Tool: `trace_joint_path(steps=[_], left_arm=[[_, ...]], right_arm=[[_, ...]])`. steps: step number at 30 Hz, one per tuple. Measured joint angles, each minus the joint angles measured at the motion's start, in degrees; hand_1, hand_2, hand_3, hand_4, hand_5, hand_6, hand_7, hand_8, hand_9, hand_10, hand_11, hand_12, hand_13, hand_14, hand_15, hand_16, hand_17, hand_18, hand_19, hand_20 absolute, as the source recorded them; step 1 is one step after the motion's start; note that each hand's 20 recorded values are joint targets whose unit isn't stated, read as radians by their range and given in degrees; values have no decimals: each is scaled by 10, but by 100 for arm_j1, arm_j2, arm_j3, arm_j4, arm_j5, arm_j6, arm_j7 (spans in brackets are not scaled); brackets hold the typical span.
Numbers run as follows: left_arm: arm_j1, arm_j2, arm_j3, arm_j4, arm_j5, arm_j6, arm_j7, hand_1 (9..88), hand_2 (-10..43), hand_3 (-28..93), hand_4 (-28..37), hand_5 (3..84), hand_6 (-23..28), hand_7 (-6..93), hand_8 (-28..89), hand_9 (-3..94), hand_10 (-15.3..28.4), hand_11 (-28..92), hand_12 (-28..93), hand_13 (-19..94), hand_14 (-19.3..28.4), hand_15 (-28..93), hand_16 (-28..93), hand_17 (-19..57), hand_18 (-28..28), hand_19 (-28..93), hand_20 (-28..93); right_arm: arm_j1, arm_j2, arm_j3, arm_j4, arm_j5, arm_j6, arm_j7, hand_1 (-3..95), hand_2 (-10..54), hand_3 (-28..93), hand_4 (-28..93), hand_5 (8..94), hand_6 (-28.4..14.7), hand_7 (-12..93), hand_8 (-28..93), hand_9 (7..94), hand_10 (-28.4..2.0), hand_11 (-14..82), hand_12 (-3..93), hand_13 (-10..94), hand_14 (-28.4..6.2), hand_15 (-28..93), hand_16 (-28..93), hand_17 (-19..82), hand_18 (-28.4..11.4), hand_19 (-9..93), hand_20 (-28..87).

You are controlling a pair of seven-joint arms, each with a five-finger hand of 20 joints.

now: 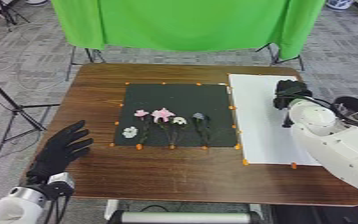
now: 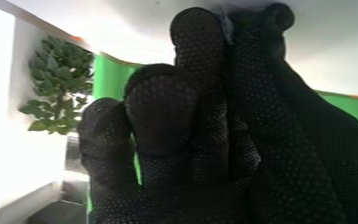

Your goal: Arrange flowers

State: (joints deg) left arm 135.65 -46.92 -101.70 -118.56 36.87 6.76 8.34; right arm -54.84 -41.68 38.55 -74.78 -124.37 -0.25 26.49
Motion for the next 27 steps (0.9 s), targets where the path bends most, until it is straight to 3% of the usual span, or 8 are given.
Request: trace_joint_path(steps=[5, 19, 27], left_arm=[[5, -1, -4, -2, 1, -2, 1, 260, 13, 701, -244, 285, 36, 206, -108, 254, 129, 209, 147, 209, 171, 317, -8, -99, 231, 447, 71], [-26, -93, -3, -2, 97, -58, -34, 260, 11, 702, -243, 286, 36, 205, -108, 255, 129, 210, 147, 209, 170, 317, -9, -99, 231, 447, 71], [-34, -149, -5, -4, 110, -69, -43, 260, 11, 702, -243, 286, 36, 205, -108, 255, 129, 209, 147, 210, 171, 319, -8, -99, 231, 447, 71]], right_arm=[[-363, 21, 453, -344, -55, 52, -125, 471, -95, 857, -283, 724, 44, 493, -13, 936, -21, 114, 429, 813, -18, 628, 301, 371, -201, 893, 469], [-2187, -347, 2053, -2586, -804, 93, -1363, 459, -95, 864, -272, 725, 43, 486, 4, 935, -23, 112, 442, 805, -20, 633, 311, 369, -200, 898, 468], [-2754, -945, 2132, -2841, -1188, -24, -1484, 456, -95, 861, -267, 721, 45, 486, 4, 932, -24, 112, 446, 796, -22, 639, 312, 365, -197, 898, 468]])
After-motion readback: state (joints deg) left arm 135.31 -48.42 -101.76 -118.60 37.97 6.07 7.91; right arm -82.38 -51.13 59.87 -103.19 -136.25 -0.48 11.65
